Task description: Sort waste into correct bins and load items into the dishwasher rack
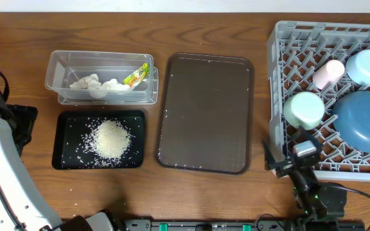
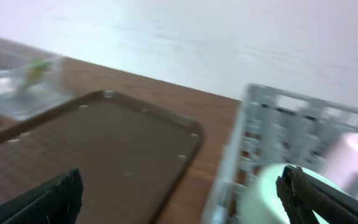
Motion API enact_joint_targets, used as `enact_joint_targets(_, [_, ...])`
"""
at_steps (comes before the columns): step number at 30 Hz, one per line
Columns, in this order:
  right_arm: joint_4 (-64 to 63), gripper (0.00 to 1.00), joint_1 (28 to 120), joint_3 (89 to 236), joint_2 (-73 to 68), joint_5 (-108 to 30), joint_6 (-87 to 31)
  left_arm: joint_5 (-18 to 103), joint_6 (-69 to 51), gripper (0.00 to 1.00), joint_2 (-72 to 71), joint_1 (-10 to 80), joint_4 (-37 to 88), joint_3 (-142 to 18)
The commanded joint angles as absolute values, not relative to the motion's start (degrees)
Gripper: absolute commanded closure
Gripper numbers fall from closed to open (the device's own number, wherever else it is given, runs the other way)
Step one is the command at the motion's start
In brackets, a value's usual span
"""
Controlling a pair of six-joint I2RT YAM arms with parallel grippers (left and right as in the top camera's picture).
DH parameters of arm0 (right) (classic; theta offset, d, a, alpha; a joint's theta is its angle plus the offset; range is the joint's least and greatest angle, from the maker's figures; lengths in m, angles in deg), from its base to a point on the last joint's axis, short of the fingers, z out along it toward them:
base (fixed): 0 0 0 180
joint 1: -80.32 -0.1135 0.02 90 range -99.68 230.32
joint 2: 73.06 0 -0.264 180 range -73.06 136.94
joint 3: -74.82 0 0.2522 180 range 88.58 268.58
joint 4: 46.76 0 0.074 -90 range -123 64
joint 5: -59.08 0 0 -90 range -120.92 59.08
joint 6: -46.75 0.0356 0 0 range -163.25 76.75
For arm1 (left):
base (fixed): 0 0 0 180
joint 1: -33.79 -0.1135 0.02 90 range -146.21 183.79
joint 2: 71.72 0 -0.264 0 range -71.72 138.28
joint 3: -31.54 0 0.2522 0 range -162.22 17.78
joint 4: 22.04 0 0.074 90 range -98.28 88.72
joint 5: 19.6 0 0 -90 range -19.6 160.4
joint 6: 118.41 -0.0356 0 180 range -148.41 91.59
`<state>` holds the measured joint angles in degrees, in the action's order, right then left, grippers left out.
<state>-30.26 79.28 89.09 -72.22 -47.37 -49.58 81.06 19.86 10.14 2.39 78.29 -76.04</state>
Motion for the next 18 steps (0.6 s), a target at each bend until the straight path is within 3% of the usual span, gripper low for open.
enact_joint_targets(1, [-29.69,0.01,81.95,88.9,-72.79,-41.18,-49.82,81.54,20.8,0.06,10.25,2.19,78.44,-76.2])
enact_joint_targets(13, [-28.92,0.01,83.04,88.9,-72.79,-35.22,-54.37,81.54,20.8,0.06,10.25,2.19,78.44,-76.2])
enact_joint_targets(18, [-28.9,0.01,83.04,88.9,-72.79,-35.15,-46.83,81.54,20.8,0.06,10.25,2.19,78.44,-76.2])
